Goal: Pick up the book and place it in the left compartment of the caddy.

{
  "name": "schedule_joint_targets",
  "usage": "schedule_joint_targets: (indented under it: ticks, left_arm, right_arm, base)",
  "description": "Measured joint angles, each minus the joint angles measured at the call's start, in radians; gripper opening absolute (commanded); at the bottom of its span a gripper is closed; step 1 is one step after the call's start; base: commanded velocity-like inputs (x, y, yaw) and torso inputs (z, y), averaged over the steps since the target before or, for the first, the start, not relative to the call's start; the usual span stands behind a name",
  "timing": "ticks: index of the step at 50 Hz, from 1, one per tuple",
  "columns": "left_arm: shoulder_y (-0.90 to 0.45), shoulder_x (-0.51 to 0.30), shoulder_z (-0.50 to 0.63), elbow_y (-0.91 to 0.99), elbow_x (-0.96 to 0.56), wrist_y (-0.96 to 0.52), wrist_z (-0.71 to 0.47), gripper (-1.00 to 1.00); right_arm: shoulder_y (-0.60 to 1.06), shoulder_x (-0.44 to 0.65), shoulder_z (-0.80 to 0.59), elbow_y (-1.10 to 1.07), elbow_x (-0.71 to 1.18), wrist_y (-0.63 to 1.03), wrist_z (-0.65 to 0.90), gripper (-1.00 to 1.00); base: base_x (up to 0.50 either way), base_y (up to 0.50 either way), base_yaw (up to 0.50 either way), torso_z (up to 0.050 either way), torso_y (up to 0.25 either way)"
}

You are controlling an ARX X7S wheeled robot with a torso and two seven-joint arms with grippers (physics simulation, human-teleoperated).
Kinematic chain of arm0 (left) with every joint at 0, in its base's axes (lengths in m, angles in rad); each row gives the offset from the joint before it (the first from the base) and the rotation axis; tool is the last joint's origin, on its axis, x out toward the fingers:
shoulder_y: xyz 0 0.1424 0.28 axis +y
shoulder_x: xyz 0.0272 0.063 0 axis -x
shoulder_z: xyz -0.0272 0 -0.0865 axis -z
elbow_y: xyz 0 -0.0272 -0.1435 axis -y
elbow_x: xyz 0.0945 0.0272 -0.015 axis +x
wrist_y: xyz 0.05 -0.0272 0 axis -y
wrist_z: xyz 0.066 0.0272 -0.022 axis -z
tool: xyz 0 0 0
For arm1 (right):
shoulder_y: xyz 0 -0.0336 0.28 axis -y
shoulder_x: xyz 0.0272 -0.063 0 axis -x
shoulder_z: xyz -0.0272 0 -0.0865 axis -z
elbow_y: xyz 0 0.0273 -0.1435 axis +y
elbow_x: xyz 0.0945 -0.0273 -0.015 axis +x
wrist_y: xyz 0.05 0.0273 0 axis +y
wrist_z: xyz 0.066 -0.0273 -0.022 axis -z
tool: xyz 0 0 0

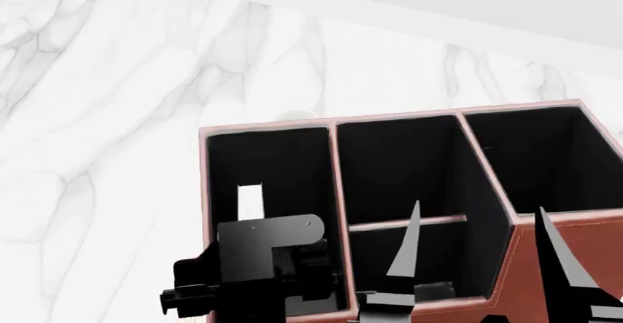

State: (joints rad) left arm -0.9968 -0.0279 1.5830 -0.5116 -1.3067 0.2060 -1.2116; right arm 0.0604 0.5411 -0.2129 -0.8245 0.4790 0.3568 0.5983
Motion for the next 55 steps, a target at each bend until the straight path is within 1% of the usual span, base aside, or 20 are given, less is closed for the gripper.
schedule_joint_targets:
  ticks: [22, 33, 41, 50, 55]
  left_arm:
    - [-0.010, 0.000, 0.001, -0.002, -0.013, -0.003, 0.018, 1.00]
    - [-0.030, -0.011, -0.001, 0.040, -0.007, -0.001, 0.001, 1.00]
    - [-0.063, -0.062, -0.003, 0.152, 0.007, -0.005, -0.043, 1.00]
    - [-0.111, -0.148, -0.005, 0.316, 0.031, -0.016, -0.101, 1.00]
    - [-0.139, -0.202, -0.002, 0.416, 0.047, -0.021, -0.113, 1.00]
  right_arm:
    - [0.002, 0.004, 0.000, -0.001, 0.005, -0.003, 0.004, 1.00]
    - [0.004, 0.007, -0.002, -0.005, 0.006, -0.001, 0.008, 1.00]
    - [0.004, 0.010, -0.002, -0.009, 0.007, 0.001, 0.011, 1.00]
    - [0.005, 0.014, -0.002, -0.016, 0.008, 0.005, 0.016, 1.00]
    - [0.005, 0.015, -0.002, -0.016, 0.008, 0.004, 0.017, 1.00]
  base:
    - [0.00, 0.00, 0.00, 0.000, 0.000]
    - [0.00, 0.00, 0.00, 0.000, 0.000]
    - [0.00, 0.00, 0.00, 0.000, 0.000]
    - [0.00, 0.00, 0.00, 0.000, 0.000]
    - [0.00, 0.00, 0.00, 0.000, 0.000]
